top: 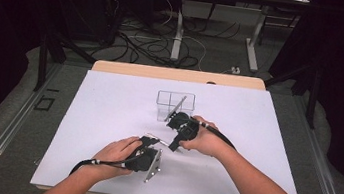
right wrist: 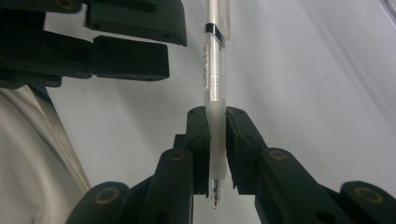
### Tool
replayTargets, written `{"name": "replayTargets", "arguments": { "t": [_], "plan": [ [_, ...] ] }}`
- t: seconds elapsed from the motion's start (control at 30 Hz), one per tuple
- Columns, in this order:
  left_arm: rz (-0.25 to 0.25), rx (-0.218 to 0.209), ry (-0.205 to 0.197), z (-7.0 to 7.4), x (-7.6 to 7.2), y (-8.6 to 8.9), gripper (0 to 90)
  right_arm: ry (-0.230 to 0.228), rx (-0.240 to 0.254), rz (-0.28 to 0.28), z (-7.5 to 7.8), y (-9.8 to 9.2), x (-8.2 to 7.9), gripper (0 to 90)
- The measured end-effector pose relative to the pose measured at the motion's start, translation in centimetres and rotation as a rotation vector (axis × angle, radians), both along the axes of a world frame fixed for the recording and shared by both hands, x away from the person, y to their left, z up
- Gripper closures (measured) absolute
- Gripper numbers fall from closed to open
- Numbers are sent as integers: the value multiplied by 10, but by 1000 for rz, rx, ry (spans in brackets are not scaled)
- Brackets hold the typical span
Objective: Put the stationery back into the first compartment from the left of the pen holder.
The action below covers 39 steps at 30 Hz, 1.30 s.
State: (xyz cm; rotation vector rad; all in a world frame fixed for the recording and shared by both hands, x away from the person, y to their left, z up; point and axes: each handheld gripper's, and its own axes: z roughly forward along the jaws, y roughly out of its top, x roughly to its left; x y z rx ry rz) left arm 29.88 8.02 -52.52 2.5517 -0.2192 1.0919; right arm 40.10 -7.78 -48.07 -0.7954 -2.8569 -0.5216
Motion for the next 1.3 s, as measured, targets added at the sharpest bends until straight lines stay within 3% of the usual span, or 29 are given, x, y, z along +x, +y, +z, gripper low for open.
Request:
{"name": "replayTargets", "arguments": {
  "t": [0.03,0.07,0.3,0.33,0.47,0.5,0.53,0.73,1.3],
  "plan": [
    [9,1,16,-2,0,0,605,-2,-8,-3,0,0,0,803],
    [-2,3,1,-1,0,-1,608,13,-8,-1,1,1,0,803],
    [-3,33,16,-6,0,-3,638,21,4,17,-1,4,-2,803],
    [-14,40,0,-5,0,-3,643,29,4,14,-1,5,-3,803],
    [-22,42,-2,-5,0,-3,669,32,-7,29,0,8,-5,803],
    [-12,40,15,-6,-1,-3,678,31,-4,35,0,8,-5,803],
    [-13,43,14,-6,-1,-3,686,51,5,27,0,9,-7,803],
    [-21,61,10,-7,-2,-3,710,64,14,52,0,13,-7,803],
    [-29,77,2,-7,-5,-3,789,82,26,66,-1,15,-9,803]
  ]
}}
